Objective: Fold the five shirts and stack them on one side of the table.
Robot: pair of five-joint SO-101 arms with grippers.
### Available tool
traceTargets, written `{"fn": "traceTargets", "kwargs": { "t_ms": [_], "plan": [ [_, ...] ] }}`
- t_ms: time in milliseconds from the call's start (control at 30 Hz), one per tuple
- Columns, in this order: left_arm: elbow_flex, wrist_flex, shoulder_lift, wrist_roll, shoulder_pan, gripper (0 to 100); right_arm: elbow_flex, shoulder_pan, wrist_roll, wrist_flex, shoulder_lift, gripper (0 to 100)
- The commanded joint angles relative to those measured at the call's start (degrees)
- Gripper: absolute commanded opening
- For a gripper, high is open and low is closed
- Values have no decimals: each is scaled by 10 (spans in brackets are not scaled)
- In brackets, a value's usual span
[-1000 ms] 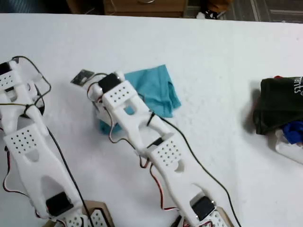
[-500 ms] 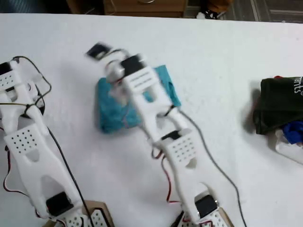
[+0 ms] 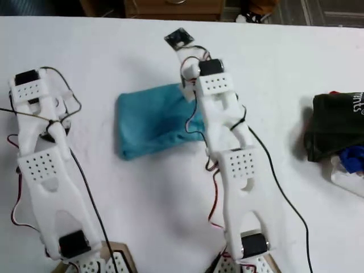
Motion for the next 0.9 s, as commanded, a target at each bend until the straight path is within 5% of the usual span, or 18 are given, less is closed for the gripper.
{"fn": "traceTargets", "kwargs": {
  "t_ms": [0, 267, 633, 867],
  "plan": [
    [2, -4, -2, 5, 33, 25, -18, 18, 7, -34, 9, 18],
    [2, -4, -1, 5, 34, 25, -18, 52, 9, 28, -46, 18],
    [2, -4, -1, 5, 35, 25, -7, -4, 44, 243, -167, 18],
    [2, -4, -1, 5, 35, 25, 104, -13, 45, 237, -148, 18]
  ]
}}
